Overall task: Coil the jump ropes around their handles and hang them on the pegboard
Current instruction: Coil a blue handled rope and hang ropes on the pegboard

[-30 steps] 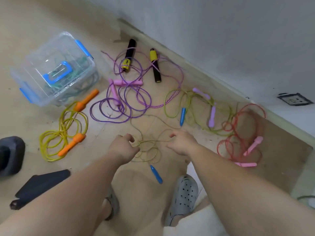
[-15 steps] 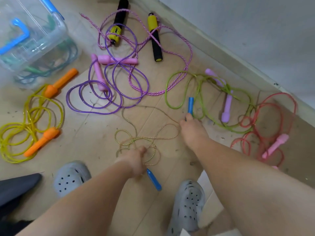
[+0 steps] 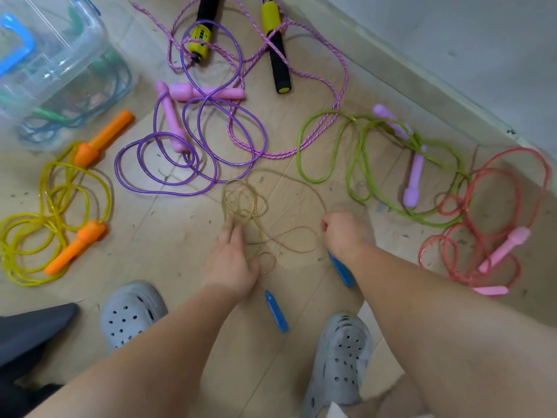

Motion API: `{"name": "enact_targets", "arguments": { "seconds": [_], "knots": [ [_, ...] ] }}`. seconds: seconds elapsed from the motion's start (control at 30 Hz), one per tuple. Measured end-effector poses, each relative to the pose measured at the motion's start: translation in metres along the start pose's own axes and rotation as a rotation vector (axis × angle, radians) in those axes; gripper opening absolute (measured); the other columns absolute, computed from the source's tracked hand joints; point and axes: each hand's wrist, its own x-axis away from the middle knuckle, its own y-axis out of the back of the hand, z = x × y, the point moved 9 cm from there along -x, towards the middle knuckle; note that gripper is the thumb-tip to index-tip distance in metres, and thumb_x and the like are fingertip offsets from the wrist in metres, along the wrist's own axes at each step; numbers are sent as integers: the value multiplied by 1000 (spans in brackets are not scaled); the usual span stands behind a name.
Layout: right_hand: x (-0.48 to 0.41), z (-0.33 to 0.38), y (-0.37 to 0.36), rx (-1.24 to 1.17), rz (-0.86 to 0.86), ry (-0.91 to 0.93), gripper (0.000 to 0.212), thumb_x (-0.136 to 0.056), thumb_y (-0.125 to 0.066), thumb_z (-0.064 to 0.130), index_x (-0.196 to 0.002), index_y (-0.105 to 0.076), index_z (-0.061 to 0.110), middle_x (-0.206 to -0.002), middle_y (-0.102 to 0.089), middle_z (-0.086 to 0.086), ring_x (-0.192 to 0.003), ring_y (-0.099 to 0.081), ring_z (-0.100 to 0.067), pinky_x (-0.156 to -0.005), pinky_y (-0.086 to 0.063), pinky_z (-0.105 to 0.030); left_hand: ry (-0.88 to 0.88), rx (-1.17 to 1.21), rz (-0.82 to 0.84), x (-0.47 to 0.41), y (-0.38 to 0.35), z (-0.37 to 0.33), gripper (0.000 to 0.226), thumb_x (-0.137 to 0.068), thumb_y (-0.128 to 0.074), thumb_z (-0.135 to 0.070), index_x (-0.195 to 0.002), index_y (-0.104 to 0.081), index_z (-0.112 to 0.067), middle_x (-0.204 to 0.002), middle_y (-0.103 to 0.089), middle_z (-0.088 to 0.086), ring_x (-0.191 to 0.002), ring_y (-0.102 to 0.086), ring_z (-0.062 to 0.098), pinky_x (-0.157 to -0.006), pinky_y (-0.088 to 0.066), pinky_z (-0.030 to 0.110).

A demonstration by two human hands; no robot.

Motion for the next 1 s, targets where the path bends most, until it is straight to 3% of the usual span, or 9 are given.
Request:
{"name": "enact_targets", "arguments": {
  "seconds": [0.1,0.2,0.3,0.4,0.47,0.57,0.77,0.87,1.0],
  "knots": [
    [-3,2,8,7,-53,-15,29,-90,-46,2,-106,-67,14,-109,-65,-11,-98,-64,-33,-77,-51,-33,-129,43,-258,-6,46,-15,69,-80,-73,-17,-145,-50,-15,-160,-34,11,-137,-43,35,-109,-40,44],
    [-6,0,10,-50,-46,-80,30,-89,-44,2,-115,-56,13,-106,-66,-14,-99,-64,-36,-76,-49,-36,-52,133,-446,-7,76,-8,38,-76,-73,-12,-112,-62,-13,-122,-55,16,-106,-55,38,-88,-46,42],
    [-8,-10,5,-150,-21,-183,21,-92,-52,13,-113,-56,14,-104,-67,-10,-96,-63,-33,-73,-45,-33,394,265,-179,-14,43,32,31,-82,-70,-37,-92,-55,-12,-94,-64,8,-89,-61,33,-74,-45,35],
    [-5,-12,-5,-184,71,-182,11,-93,-53,15,-83,-58,17,-94,-67,-7,-82,-58,-26,-68,-42,-30,621,350,223,5,-16,45,45,-79,-70,-54,-85,-67,-10,-79,-74,7,-73,-71,25,-65,-55,30],
    [-3,-7,-9,-201,112,-134,20,-93,-54,18,-73,-54,20,-86,-65,-5,-79,-57,-26,-66,-39,-30,643,303,221,9,-27,49,28,-89,-67,-35,-90,-66,-6,-77,-70,7,-65,-65,22,-52,-47,27],
    [3,8,-5,-271,98,-52,24,-85,-62,24,-67,-47,21,-72,-57,-1,-70,-52,-23,-57,-34,-32,663,309,98,1,-29,60,14,-90,-57,-11,-100,-64,-5,-93,-67,12,-83,-64,32,-68,-53,34],
    [15,20,13,-701,82,-115,21,-80,-61,23,-64,-47,18,-53,-64,-11,-53,-64,-28,-60,-53,-37,523,802,-111,3,3,34,15,-91,-52,-15,-76,-50,-13,-68,-66,7,-68,-60,29,-62,-50,37],
    [24,26,32,-804,106,-179,17,-93,-50,19,-78,-52,13,-59,-51,-11,-46,-53,-27,-53,-50,-36,465,1114,23,14,23,4,11,-96,-37,-8,-88,-44,-10,-63,-61,12,-58,-63,30,-62,-55,38],
    [71,38,78,-823,98,-205,19,-96,-48,19,-78,-52,14,-66,-42,-6,-51,-42,-22,-45,-38,-27,439,1159,115,58,85,-36,12,-94,-37,-9,-84,-41,-14,-54,-36,1,-44,-35,21,-65,-58,43]
  ]
}}
